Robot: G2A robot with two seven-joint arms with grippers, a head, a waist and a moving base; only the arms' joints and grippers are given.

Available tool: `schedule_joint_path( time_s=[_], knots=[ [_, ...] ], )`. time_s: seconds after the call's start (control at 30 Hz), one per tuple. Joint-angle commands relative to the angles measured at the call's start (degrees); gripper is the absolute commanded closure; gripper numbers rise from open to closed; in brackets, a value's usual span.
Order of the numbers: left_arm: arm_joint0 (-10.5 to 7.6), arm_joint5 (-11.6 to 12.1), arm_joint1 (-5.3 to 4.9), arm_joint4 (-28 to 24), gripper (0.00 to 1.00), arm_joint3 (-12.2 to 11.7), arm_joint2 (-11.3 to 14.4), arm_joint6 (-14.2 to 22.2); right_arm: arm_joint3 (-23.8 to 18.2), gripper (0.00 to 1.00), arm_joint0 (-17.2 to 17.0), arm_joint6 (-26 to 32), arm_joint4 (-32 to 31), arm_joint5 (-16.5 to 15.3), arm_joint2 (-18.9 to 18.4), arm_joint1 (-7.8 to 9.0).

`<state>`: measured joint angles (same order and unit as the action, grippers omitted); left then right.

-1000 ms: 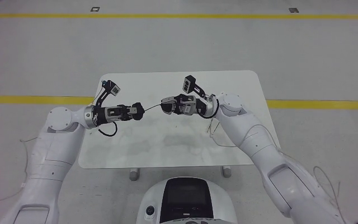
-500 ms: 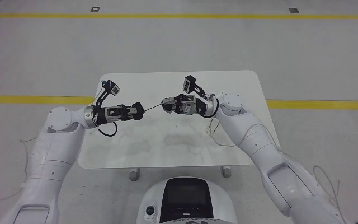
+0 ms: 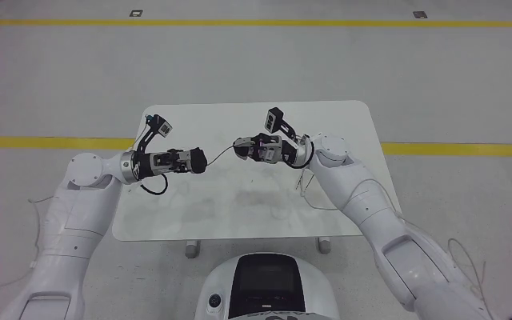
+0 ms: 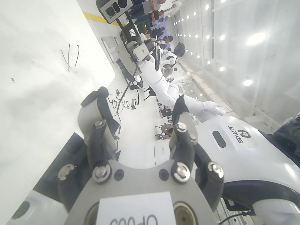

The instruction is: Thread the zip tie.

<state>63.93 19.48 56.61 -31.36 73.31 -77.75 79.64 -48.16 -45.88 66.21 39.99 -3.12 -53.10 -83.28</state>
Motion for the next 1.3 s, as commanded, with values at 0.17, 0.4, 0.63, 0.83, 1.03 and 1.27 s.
schedule_joint_path(
  time_s=[0.17, 0.4, 0.63, 0.83, 1.03, 1.27],
  knots=[
    [0.0, 0.0, 0.0, 0.0, 0.0, 0.0, 0.0, 0.0, -0.02, 1.0, 0.0, -0.11, -0.09, -0.04, -0.01, 0.01],
    [1.04, 0.0, 0.82, -7.62, 0.0, -0.23, 1.51, -1.89, -5.06, 1.0, -3.91, -2.67, 2.68, -2.44, -1.58, 0.15],
    [-0.66, 0.0, 2.31, -14.21, 0.0, -3.76, 4.84, -0.41, -6.76, 1.0, -5.81, -4.25, 4.08, -5.42, -1.38, -0.31],
    [-0.66, 0.0, 2.31, -14.21, 0.0, -3.76, 4.84, -0.41, -6.76, 1.0, -5.81, -4.25, 4.08, -5.42, -1.38, -0.31],
    [0.57, -0.64, 2.57, -16.59, 0.0, -2.04, 5.52, -2.44, -10.66, 1.0, -7.64, -7.28, 2.16, -5.85, -0.77, -0.37],
    [0.36, 0.0, 2.88, -17.53, 0.0, -2.09, 6.65, -2.46, -11.55, 1.0, -8.32, -9.29, 1.83, -8.24, -0.59, -0.71]
  ],
)
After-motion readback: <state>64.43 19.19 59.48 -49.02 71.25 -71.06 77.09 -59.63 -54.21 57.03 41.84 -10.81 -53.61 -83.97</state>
